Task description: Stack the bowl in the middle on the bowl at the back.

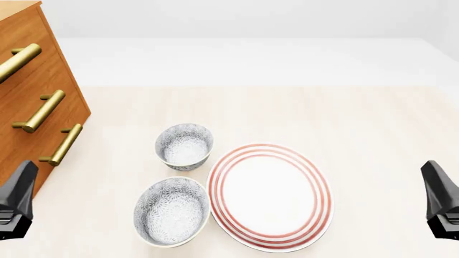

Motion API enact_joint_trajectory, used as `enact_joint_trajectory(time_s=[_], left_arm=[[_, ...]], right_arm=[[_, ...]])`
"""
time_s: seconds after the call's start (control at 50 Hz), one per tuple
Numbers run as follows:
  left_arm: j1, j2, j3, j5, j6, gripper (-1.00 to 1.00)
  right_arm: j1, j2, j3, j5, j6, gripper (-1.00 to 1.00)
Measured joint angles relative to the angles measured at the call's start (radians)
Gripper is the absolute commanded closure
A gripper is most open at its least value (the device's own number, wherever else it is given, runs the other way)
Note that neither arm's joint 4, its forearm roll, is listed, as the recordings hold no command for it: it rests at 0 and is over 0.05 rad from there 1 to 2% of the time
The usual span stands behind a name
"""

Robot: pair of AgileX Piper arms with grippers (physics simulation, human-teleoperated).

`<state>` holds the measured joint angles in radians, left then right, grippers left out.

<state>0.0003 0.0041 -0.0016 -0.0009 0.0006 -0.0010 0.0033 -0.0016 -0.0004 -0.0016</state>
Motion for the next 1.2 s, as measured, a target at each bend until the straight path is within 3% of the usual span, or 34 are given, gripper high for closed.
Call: enact_joint_trajectory(time_s=[0.58, 0.92, 1.08, 1.2], left_arm=[[-0.008, 0.120, -0.018, -0.061, -0.005, -1.00], [-0.113, 0.180, -0.216, 0.139, 0.037, -1.00], [-0.170, 0.238, -0.303, 0.244, -0.008, -1.00], [-0.207, 0.306, -0.341, 0.310, -0.081, -1.00]], right_arm=[[-0.003, 0.006, -0.005, 0.002, -0.018, -1.00], [-0.002, 0.004, -0.006, 0.003, -0.020, -1.00], [-0.001, 0.003, -0.006, 0.004, -0.019, -1.00], [-0.002, 0.002, -0.006, 0.004, -0.018, -1.00]])
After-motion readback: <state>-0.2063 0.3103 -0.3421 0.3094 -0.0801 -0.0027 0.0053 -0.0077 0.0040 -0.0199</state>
